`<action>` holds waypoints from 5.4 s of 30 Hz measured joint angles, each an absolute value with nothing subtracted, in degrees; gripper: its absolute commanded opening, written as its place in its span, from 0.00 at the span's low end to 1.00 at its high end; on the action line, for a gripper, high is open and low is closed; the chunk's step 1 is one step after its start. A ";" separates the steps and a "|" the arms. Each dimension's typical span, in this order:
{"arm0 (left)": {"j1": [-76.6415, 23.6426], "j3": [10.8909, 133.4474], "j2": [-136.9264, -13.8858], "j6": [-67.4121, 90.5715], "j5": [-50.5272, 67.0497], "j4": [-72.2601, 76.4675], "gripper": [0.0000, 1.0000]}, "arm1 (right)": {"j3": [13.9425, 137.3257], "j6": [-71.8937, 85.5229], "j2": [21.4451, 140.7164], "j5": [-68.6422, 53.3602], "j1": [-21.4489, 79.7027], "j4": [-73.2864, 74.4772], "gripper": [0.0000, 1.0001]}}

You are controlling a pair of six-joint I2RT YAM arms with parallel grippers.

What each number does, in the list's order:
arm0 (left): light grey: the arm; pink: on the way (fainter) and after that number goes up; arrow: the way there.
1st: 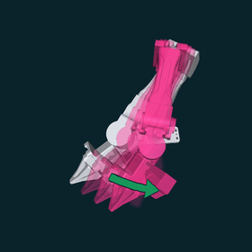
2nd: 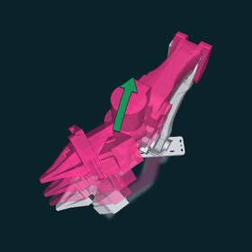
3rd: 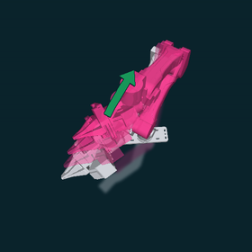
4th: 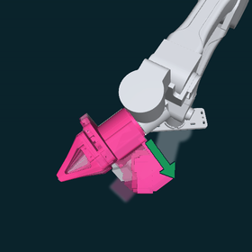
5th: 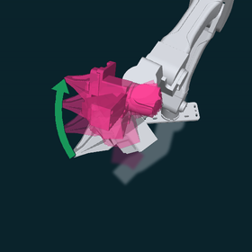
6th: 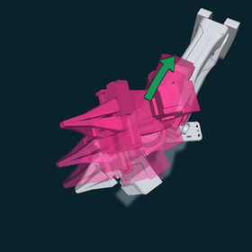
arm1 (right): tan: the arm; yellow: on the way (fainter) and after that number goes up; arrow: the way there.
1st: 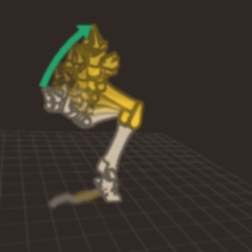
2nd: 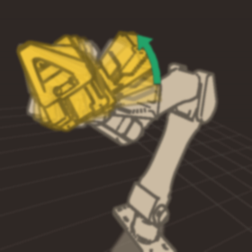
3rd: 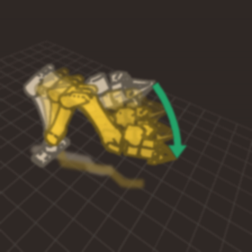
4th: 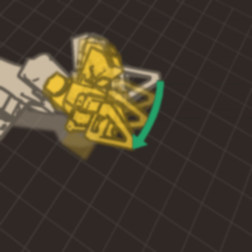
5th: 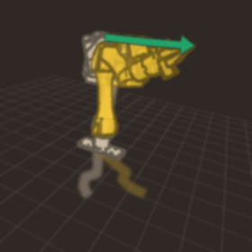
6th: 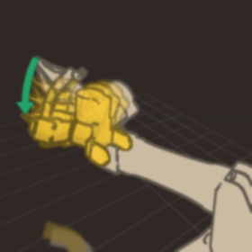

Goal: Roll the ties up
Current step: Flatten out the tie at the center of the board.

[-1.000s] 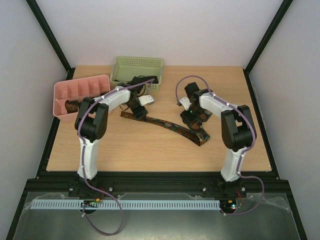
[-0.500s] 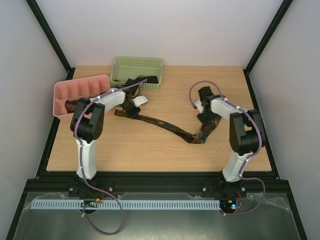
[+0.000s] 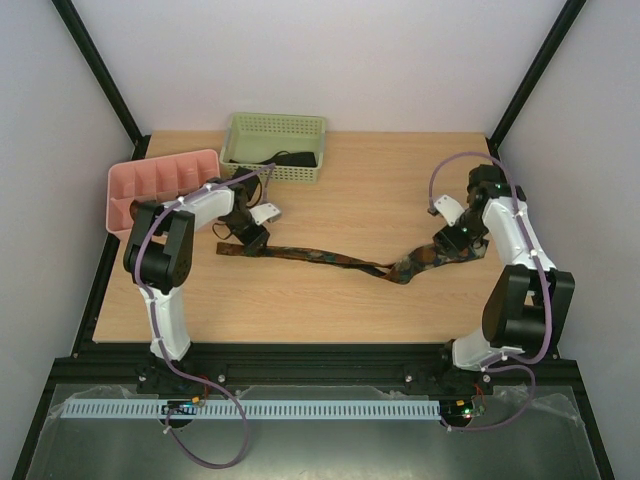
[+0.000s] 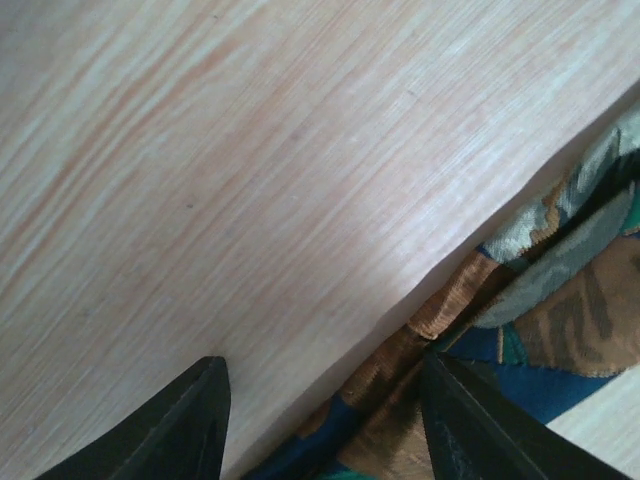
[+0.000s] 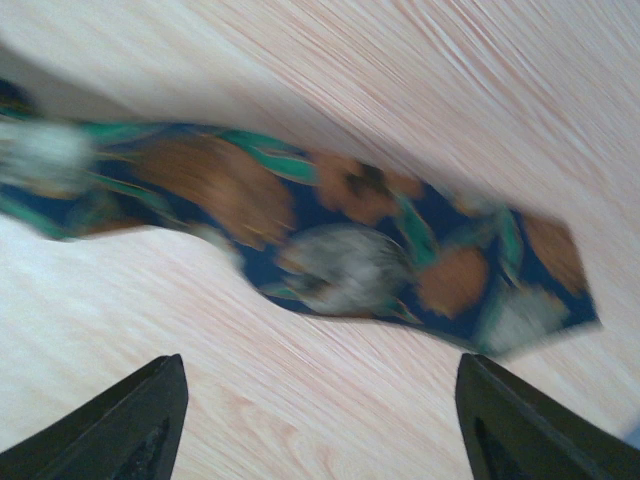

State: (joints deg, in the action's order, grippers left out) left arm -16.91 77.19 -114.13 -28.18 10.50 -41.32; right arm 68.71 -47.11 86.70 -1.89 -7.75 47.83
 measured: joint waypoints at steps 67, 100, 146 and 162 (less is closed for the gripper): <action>-4.67 80.42 -110.24 -46.00 25.21 -58.48 0.82 | 20.21 -90.67 74.72 -0.36 -7.05 -18.61 0.01; -12.82 58.04 -101.10 -62.74 14.63 -31.11 0.26 | 17.28 -88.42 76.29 0.25 -7.44 -33.98 0.01; -15.64 69.21 -101.32 -49.87 15.49 -41.67 0.77 | 95.79 -26.22 118.93 7.01 -14.24 48.56 0.65; -15.86 67.61 -101.41 -47.11 14.92 -38.70 0.78 | 98.80 3.88 126.50 13.17 -16.73 49.39 0.39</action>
State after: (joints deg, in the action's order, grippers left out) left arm -15.86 67.61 -101.41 -47.11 14.92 -38.70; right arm 98.80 3.88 126.50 13.17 -16.73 49.39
